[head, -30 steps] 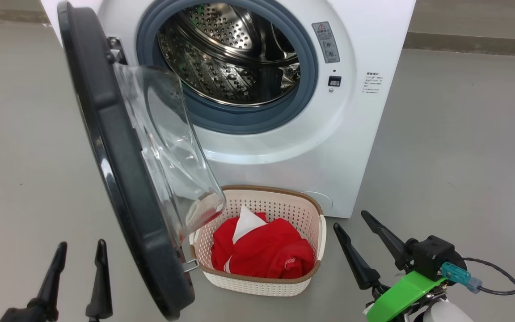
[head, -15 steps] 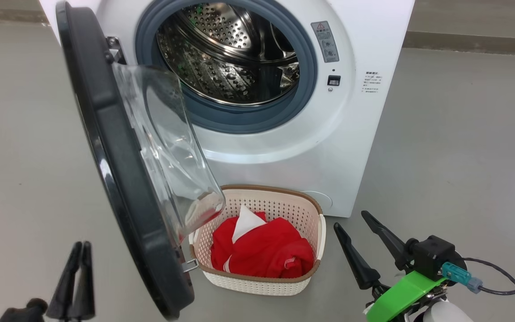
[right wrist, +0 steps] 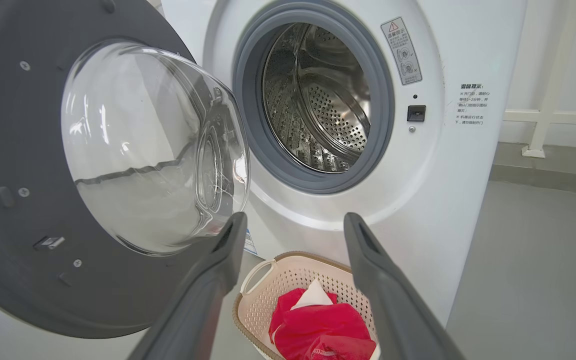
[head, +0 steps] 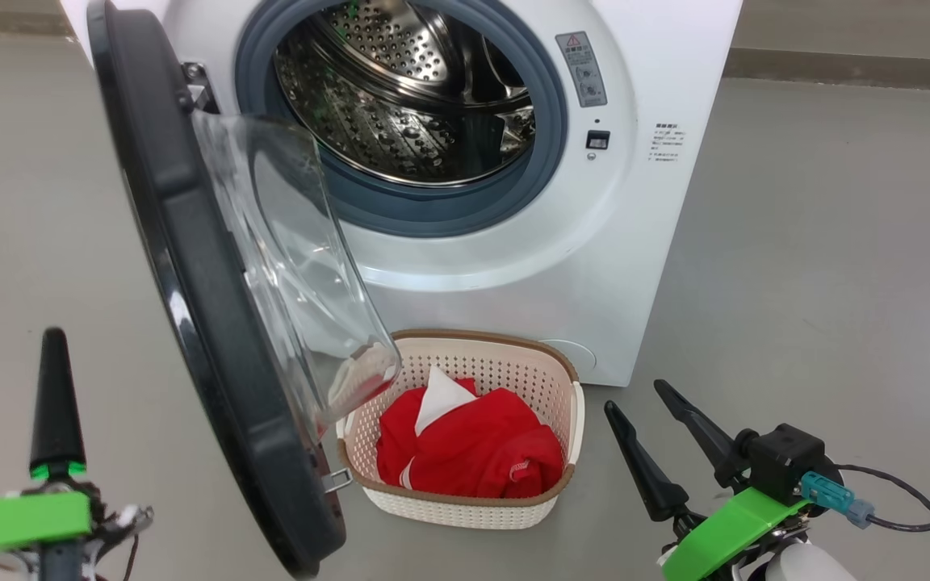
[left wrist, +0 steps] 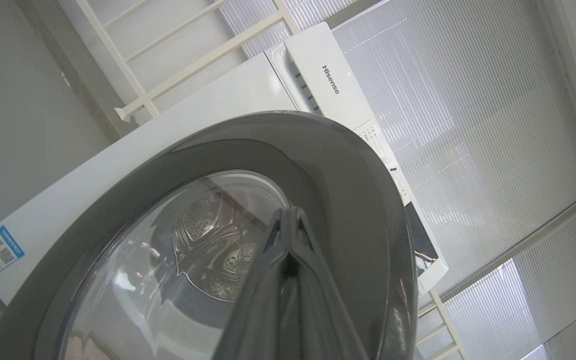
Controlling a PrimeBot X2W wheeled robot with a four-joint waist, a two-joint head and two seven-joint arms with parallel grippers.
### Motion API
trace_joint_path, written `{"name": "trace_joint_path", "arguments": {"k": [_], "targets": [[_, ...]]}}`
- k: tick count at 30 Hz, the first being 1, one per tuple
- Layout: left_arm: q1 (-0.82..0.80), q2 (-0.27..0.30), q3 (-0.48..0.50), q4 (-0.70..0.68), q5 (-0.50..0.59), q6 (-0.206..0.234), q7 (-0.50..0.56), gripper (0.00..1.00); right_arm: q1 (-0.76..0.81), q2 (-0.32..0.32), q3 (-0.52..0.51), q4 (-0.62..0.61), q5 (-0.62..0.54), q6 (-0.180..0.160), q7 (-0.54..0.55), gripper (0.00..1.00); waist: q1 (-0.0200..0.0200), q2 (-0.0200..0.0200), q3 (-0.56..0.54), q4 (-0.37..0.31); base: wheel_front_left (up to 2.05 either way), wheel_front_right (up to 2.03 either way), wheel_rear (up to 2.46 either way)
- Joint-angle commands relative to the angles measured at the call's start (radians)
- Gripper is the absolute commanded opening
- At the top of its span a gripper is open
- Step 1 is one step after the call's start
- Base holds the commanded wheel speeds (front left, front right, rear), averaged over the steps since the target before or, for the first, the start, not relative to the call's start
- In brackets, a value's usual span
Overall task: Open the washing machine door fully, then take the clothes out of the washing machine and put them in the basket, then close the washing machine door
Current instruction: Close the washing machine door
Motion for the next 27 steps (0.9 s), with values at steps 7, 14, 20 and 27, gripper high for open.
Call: {"name": "trace_joint_path", "arguments": {"k": [7,14,20,27], "targets": [[-0.081,0.012,0.070,-0.120,-0.341,0.159,0.125,0.00,-0.019,-0.007,0.018,-0.024,0.011,0.000,-0.006,1.00,0.0000,-0.0001,0.014,-0.015,0.00,0.00,0.00],[-0.080,0.053,0.059,-0.187,-0.434,0.309,0.258,0.00,-0.020,-0.009,0.020,-0.024,0.017,0.000,-0.006,1.00,0.0000,-0.0001,0.021,-0.024,0.00,0.00,0.00],[-0.064,0.084,0.030,-0.226,-0.436,0.370,0.313,0.00,-0.023,-0.005,0.024,-0.026,0.023,0.000,-0.006,1.00,0.0000,-0.0001,0.025,-0.033,0.00,0.00,0.00],[-0.049,0.088,-0.007,-0.251,-0.437,0.391,0.351,0.00,-0.027,-0.005,0.028,-0.027,0.033,0.000,-0.006,1.00,0.0000,-0.0001,0.031,-0.053,0.00,0.00,0.00]]}}
